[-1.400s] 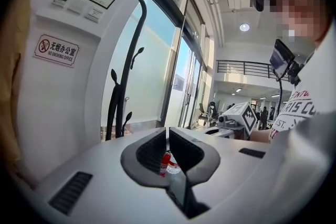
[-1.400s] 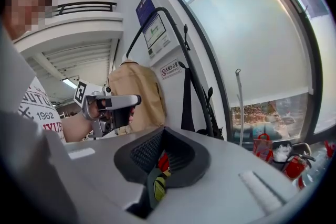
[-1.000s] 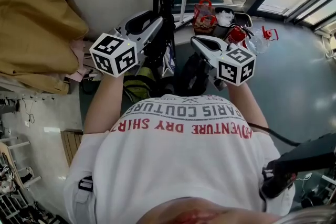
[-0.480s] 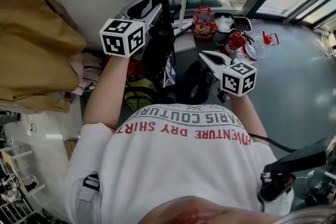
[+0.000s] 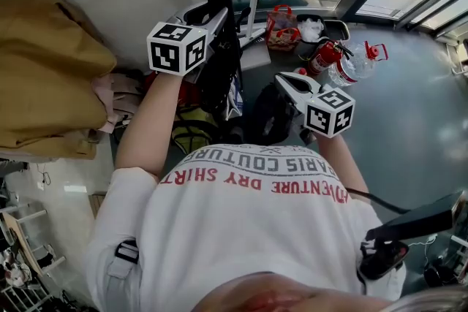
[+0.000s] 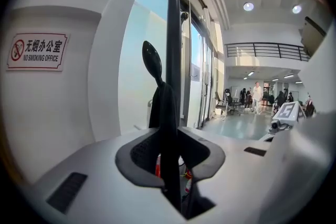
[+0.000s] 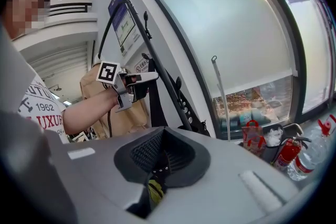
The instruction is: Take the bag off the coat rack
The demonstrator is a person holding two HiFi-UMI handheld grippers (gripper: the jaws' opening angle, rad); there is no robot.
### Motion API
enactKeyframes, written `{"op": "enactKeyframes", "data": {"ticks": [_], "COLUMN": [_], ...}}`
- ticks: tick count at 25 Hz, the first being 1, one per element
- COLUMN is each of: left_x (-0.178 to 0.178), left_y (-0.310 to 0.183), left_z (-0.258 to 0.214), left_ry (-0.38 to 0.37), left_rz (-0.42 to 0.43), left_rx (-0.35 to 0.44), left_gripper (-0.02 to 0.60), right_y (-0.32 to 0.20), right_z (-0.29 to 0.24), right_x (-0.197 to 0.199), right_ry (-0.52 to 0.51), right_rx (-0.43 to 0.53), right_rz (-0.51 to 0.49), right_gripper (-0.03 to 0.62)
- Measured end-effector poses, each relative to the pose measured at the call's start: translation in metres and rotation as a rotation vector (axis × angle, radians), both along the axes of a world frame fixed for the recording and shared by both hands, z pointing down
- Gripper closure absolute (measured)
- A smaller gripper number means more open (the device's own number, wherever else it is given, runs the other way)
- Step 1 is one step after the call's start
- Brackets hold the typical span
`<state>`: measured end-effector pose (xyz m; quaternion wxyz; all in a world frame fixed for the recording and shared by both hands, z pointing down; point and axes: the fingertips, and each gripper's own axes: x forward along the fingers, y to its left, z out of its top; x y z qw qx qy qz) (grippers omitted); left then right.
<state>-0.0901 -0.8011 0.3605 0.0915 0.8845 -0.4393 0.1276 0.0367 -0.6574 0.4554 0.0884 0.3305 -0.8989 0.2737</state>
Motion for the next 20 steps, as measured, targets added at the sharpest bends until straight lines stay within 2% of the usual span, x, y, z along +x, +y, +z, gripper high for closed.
{"op": "enactKeyframes", "data": {"ticks": [1, 3, 10, 14, 20], "left_x": [-0.001, -0.002, -0.003, -0.002, -0.004], "left_y": [-0.001, -0.001, -0.001, 0.005, 0.015], "left_z": [0.002, 0.003, 0.001, -0.002, -0.019], "left_ry": [-0.01, -0.011, 0.082, 0.165, 0.2], "left_rz": [-0.008, -0.022, 0.003, 0.034, 0.043], "left_rx": [0.002, 0.009, -0.001, -0.024, -0.017], "left_gripper": [0.514, 0.553, 0.561, 0.565, 0.566], "right_y": [0.0, 0.0, 0.001, -0.001, -0.003], "right_z": [0.001, 0.003, 0.01, 0.014, 0.015], "right_x": [0.001, 0.003, 0.004, 0.003, 0.004], "right_ry": [-0.002, -0.005, -0.013, -0.015, -0.013], "right_rx": [-0.003, -0.009, -0.029, -0.041, -0.052], "right_rz": [0.004, 0.008, 0.021, 0.035, 0.054], "right_gripper": [0.592, 0.592, 0.592, 0.592, 0.592]}}
